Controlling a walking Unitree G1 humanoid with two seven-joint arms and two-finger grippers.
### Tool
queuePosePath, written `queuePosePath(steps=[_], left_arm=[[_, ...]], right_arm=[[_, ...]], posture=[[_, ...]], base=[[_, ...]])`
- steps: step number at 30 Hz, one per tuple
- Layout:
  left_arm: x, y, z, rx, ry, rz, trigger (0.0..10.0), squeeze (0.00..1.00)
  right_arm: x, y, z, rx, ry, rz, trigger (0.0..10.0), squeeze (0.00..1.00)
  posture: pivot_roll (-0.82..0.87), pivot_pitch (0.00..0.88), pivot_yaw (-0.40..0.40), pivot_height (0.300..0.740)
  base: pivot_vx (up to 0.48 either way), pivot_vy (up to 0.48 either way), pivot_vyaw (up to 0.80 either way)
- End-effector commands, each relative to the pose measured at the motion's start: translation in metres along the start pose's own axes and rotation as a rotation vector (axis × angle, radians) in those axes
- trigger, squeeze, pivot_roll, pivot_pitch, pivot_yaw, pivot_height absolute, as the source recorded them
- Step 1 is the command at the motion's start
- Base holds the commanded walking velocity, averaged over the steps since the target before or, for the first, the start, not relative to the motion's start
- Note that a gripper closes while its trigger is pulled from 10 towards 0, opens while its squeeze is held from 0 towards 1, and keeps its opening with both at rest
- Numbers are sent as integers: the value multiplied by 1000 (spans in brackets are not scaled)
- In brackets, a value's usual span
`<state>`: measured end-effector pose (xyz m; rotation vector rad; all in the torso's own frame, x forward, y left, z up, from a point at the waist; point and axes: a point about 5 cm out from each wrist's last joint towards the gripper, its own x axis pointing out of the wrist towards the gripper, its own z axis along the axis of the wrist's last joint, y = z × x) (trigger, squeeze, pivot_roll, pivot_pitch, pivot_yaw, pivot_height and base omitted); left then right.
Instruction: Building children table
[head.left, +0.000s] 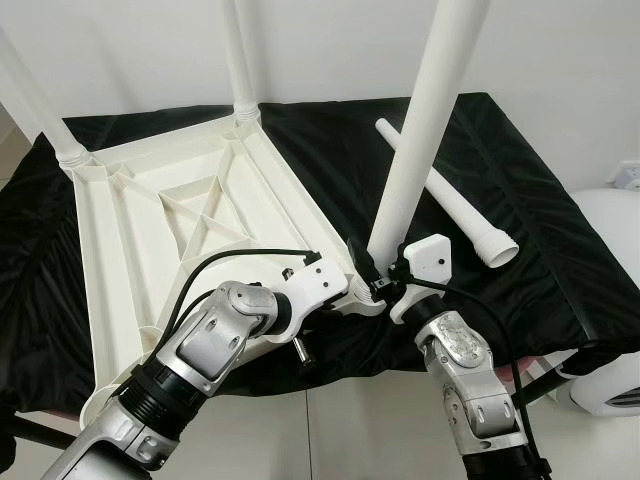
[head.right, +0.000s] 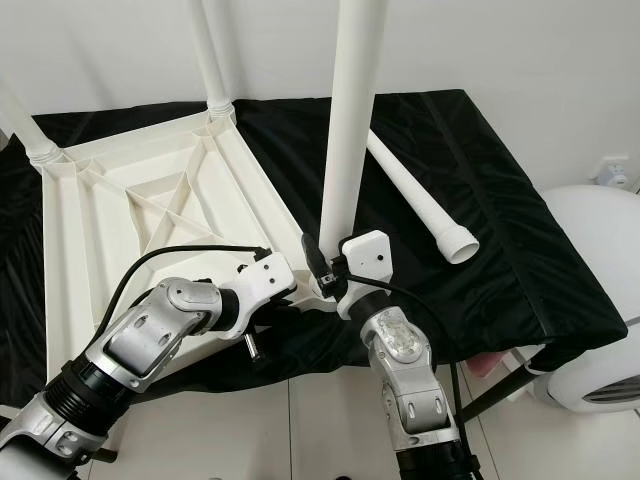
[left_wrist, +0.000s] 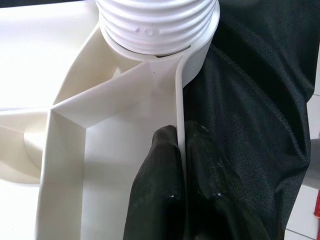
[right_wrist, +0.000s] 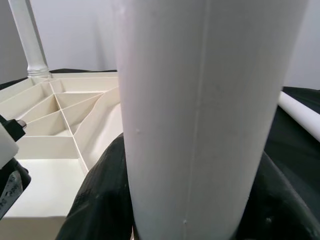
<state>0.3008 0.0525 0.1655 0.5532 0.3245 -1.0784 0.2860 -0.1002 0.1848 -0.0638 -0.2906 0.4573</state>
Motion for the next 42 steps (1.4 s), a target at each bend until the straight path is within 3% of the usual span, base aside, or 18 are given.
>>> queuePosePath(steps=[1, 26, 42], left_arm=[[2, 2, 9, 37, -13, 34, 10000, 0], [1, 2, 10, 35, -15, 35, 10000, 0], [0, 3, 10, 35, -12, 41, 10000, 0]], right_arm=[[0, 30, -18, 79, 79, 95, 10000, 0], [7, 44, -19, 69, 71, -124, 10000, 0], [14, 37, -27, 49, 122, -325, 10000, 0]], posture=[[-84, 164, 56, 740], [-74, 173, 56, 740], [-67, 175, 59, 740]], base=[[0, 0, 0], [0, 0, 0], [0, 0, 0]])
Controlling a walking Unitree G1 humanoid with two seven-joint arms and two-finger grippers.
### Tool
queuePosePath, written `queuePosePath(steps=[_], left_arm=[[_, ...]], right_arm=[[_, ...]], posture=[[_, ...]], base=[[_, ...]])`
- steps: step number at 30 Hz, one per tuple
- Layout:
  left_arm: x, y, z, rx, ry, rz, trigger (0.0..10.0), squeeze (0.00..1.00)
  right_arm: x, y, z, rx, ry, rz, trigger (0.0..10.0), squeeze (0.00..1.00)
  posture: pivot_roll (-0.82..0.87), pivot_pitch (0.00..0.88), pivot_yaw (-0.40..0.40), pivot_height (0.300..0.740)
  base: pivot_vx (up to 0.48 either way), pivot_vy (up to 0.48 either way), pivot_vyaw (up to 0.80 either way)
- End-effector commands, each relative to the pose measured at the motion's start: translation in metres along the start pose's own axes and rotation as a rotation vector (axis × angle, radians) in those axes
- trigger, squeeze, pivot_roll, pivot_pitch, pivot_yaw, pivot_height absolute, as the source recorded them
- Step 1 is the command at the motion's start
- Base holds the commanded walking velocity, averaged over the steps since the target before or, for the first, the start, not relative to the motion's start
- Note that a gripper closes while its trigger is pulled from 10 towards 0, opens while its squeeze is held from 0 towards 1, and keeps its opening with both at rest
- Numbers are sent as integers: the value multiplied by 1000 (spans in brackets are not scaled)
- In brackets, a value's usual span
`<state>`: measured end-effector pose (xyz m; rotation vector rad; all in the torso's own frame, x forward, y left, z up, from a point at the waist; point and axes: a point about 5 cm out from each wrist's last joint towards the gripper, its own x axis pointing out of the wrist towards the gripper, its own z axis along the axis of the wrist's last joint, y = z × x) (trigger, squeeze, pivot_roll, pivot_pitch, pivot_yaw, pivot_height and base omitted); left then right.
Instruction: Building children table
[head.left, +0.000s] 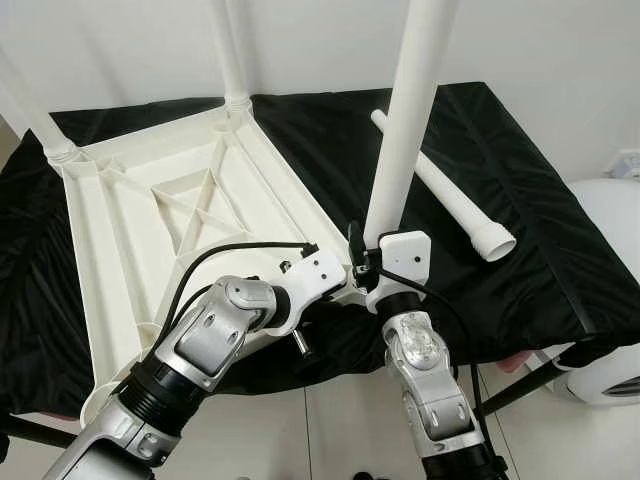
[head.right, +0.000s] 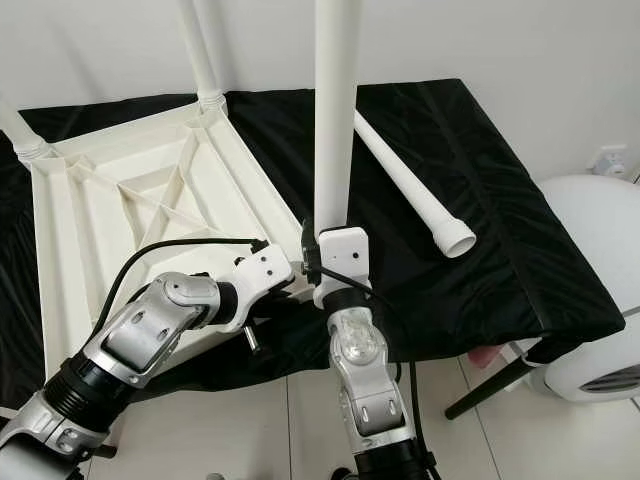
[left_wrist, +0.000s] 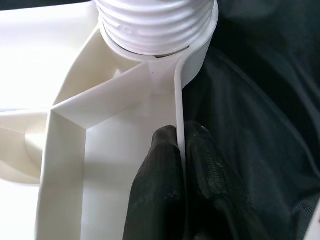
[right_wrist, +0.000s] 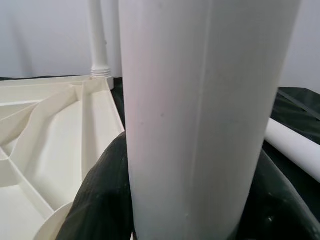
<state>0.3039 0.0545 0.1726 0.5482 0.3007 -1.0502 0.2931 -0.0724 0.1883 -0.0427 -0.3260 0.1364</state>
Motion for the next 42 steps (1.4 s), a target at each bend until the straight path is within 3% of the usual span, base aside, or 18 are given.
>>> queuePosePath(steps=[1, 20, 30, 42], left_arm=[[3, -3, 5, 33, 2, 7, 10000, 0], [4, -4, 6, 35, -4, 5, 10000, 0], [3, -5, 6, 33, -2, 7, 10000, 0], [3, -5, 7, 29, -4, 8, 10000, 0]], right_arm=[[-9, 14, -29, 65, 168, -6, 10000, 0], [2, 3, -34, 53, 219, -105, 10000, 0], [4, 11, -29, 62, 218, -40, 10000, 0], [20, -5, -22, 0, 190, -22, 10000, 0]], posture=[[-67, 175, 60, 740], [-67, 169, 55, 740], [-63, 166, 53, 740], [-69, 174, 55, 740]], base=[[0, 0, 0], [0, 0, 0], [0, 0, 0], [0, 0, 0]])
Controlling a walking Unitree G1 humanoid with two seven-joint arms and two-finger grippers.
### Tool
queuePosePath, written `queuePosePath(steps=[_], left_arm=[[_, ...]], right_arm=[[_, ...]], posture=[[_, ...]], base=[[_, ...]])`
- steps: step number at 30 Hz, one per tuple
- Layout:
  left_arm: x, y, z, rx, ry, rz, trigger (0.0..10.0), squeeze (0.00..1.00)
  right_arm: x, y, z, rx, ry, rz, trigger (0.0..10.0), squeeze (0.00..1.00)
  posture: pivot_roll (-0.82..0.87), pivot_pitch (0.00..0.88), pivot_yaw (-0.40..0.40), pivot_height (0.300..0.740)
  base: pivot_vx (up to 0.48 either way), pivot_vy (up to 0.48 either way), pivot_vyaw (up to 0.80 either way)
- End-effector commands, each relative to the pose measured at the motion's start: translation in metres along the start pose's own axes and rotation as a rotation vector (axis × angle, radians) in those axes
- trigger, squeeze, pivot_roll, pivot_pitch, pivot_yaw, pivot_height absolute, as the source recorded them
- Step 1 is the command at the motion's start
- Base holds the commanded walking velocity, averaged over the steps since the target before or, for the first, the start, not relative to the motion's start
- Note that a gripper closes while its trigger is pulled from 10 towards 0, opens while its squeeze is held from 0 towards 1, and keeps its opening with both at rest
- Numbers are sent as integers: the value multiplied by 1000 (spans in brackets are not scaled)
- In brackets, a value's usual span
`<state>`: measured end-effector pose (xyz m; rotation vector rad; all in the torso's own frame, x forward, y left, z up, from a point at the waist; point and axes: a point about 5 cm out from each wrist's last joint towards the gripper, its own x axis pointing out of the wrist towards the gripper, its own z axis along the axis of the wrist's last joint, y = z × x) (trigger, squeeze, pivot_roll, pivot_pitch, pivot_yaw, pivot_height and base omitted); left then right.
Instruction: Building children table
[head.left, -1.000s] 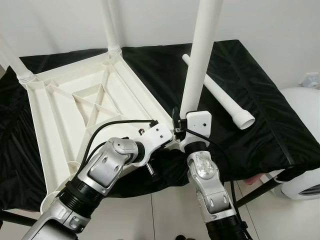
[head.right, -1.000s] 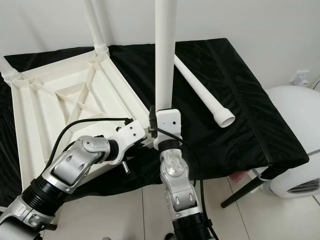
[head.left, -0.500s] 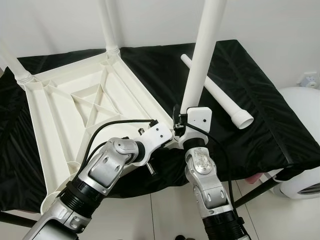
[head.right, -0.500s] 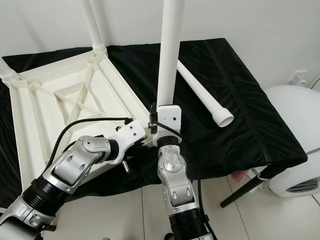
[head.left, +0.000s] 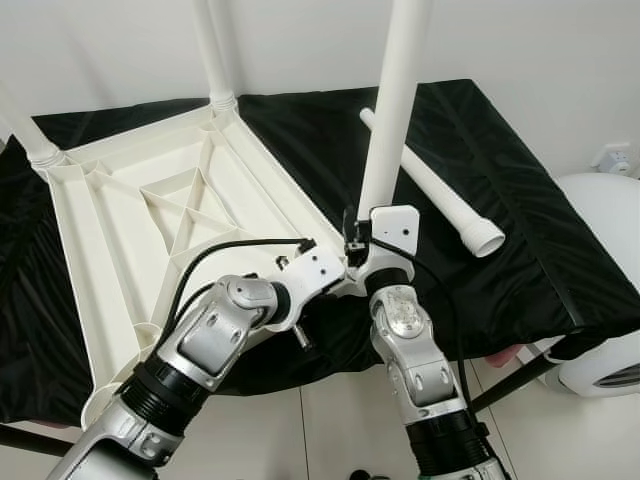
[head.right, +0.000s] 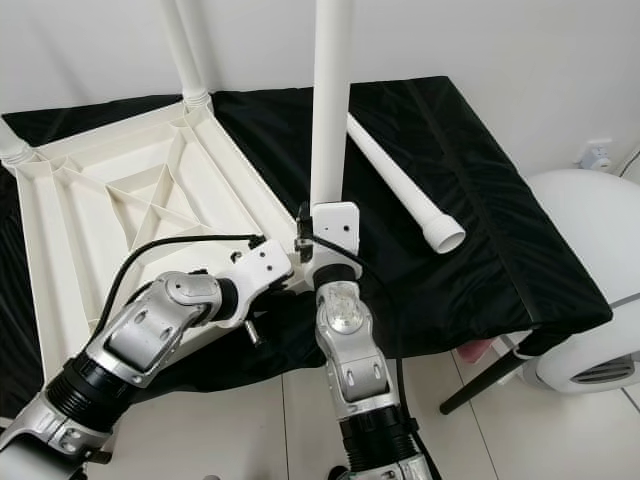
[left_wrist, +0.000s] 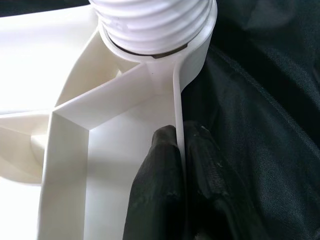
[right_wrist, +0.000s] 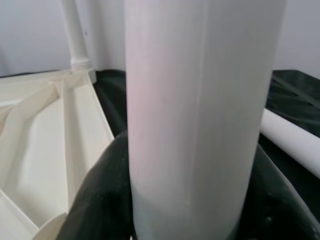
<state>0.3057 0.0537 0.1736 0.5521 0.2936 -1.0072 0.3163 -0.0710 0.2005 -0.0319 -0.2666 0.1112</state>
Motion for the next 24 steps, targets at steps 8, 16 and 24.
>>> queuePosePath(steps=[8, 16, 24], left_arm=[[1, -7, 5, 28, -6, -33, 10000, 0], [2, -7, 5, 29, -9, -32, 10000, 0], [2, -7, 5, 28, -9, -33, 10000, 0]], right_arm=[[-11, -8, -34, -34, 178, 37, 10000, 0], [-14, -11, -39, -71, 186, 43, 10000, 0], [-28, -7, -47, -79, 172, 72, 10000, 0]], posture=[[-70, 179, 55, 740], [-73, 179, 57, 740], [-70, 185, 58, 740]], base=[[0, 0, 0], [0, 0, 0], [0, 0, 0]])
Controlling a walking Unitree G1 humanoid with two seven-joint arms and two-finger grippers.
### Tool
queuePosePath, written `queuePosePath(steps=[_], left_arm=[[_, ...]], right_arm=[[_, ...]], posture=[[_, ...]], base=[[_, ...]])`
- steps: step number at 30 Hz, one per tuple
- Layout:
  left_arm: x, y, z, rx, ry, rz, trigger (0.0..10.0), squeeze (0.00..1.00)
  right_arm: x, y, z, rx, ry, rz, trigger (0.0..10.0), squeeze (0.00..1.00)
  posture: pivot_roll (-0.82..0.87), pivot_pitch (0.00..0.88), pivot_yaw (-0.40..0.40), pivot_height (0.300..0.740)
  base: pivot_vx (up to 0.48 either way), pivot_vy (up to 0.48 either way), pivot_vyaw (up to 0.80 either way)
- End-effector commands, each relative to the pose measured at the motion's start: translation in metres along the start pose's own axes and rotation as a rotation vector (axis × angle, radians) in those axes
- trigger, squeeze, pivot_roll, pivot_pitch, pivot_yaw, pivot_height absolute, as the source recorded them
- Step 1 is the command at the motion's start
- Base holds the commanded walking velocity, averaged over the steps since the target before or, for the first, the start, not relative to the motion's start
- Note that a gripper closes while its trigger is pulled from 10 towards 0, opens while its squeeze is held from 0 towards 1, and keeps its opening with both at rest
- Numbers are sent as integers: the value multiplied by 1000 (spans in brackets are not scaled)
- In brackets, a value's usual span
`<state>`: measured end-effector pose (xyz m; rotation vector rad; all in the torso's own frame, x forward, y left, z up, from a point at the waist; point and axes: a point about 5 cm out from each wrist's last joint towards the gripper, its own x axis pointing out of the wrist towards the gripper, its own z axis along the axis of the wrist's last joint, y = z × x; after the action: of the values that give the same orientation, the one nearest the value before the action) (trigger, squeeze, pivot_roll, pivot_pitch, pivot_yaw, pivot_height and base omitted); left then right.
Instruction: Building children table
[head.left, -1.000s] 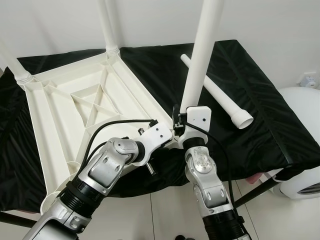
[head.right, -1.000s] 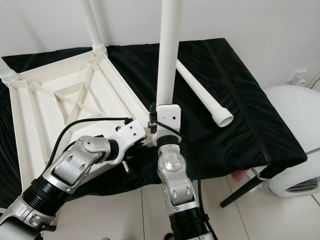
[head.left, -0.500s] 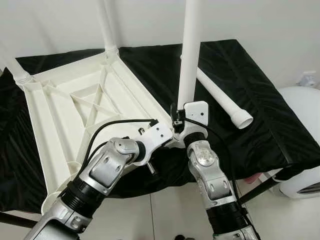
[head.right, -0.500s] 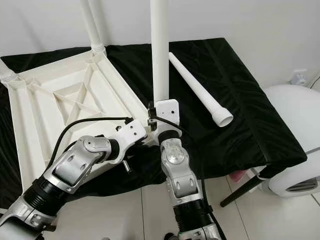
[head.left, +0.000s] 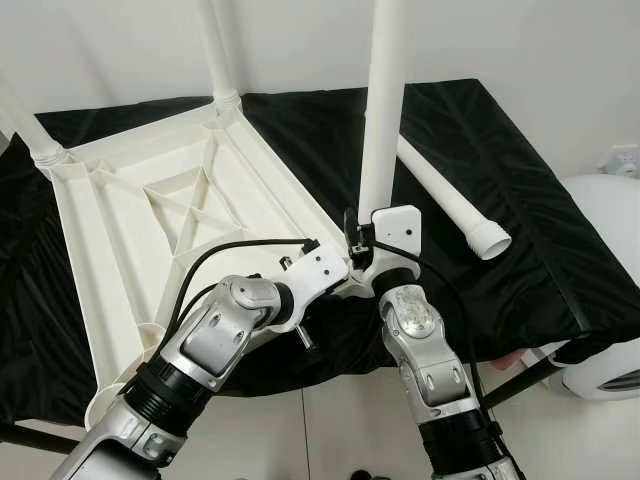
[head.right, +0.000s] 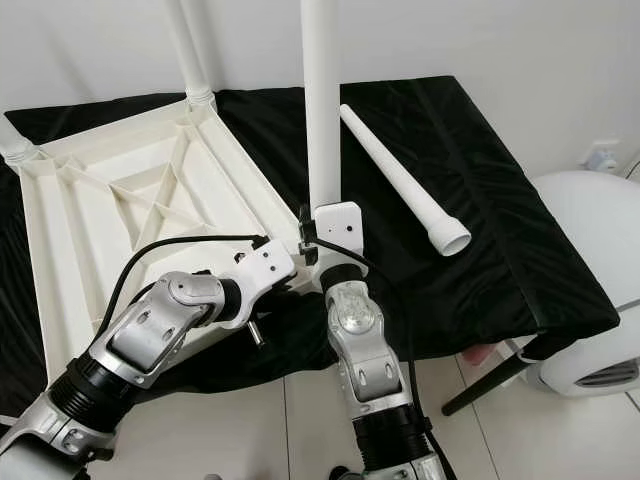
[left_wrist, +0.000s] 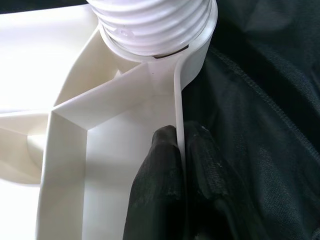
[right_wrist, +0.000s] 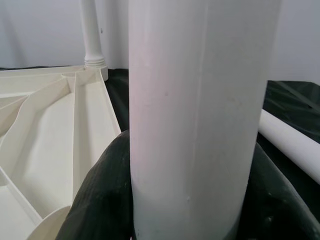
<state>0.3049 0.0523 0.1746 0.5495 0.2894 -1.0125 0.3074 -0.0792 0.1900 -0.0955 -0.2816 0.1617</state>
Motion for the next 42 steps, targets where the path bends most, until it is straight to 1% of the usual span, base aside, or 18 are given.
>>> queuePosePath(steps=[1, 2, 4, 5, 13, 14, 16, 17, 26, 31, 34, 39, 42], left_arm=[[2, -6, 3, 27, -3, -29, 10000, 0], [1, -6, 3, 28, -2, -28, 10000, 0], [1, -6, 3, 28, -2, -28, 10000, 0], [1, -5, 3, 29, -2, -28, 10000, 0], [1, -5, 4, 30, -5, -28, 10000, 0], [1, -5, 4, 28, -5, -28, 10000, 0], [1, -5, 4, 28, -5, -29, 10000, 0], [1, -5, 4, 27, -3, -28, 10000, 0], [1, -5, 4, 27, -3, -28, 10000, 0], [1, -5, 4, 30, -5, -29, 10000, 0], [1, -5, 4, 31, -4, -30, 10000, 0], [1, -6, 4, 32, -3, -30, 10000, 0], [0, -5, 4, 30, -2, -28, 10000, 0]], right_arm=[[-18, 3, -40, -19, 183, 22, 10000, 0], [-24, 2, -46, -5, 184, 28, 10000, 0], [-26, 1, -47, 7, 187, 25, 10000, 0], [-28, 1, -49, -2, 172, 30, 10000, 0], [-34, 1, -57, -12, 176, 48, 10000, 0], [-39, 1, -59, -25, 160, 75, 10000, 0], [-41, 1, -60, -30, 151, 79, 10000, 0], [-43, 0, -60, -12, 137, 97, 10000, 0], [-45, -1, -57, 11, 93, 116, 10000, 0], [-50, -2, -62, 15, 89, 113, 10000, 0], [-57, -3, -68, 21, 92, 129, 10000, 0], [-60, -4, -71, 31, 97, 131, 10000, 0], [-62, -4, -72, 19, 94, 136, 10000, 0]], posture=[[-70, 185, 58, 740], [-71, 185, 60, 740], [-71, 185, 60, 740], [-71, 185, 60, 740], [-72, 183, 59, 740], [-71, 184, 59, 740], [-69, 185, 59, 740], [-69, 185, 59, 740], [-70, 179, 58, 740], [-70, 178, 58, 740], [-68, 176, 60, 740], [-67, 177, 58, 740], [-69, 178, 60, 740]], base=[[0, 0, 0], [0, 0, 0], [0, 0, 0], [0, 0, 0], [0, 0, 0], [0, 0, 0], [0, 0, 0], [0, 0, 0], [0, 0, 0], [0, 0, 0], [0, 0, 0], [0, 0, 0], [0, 0, 0]])
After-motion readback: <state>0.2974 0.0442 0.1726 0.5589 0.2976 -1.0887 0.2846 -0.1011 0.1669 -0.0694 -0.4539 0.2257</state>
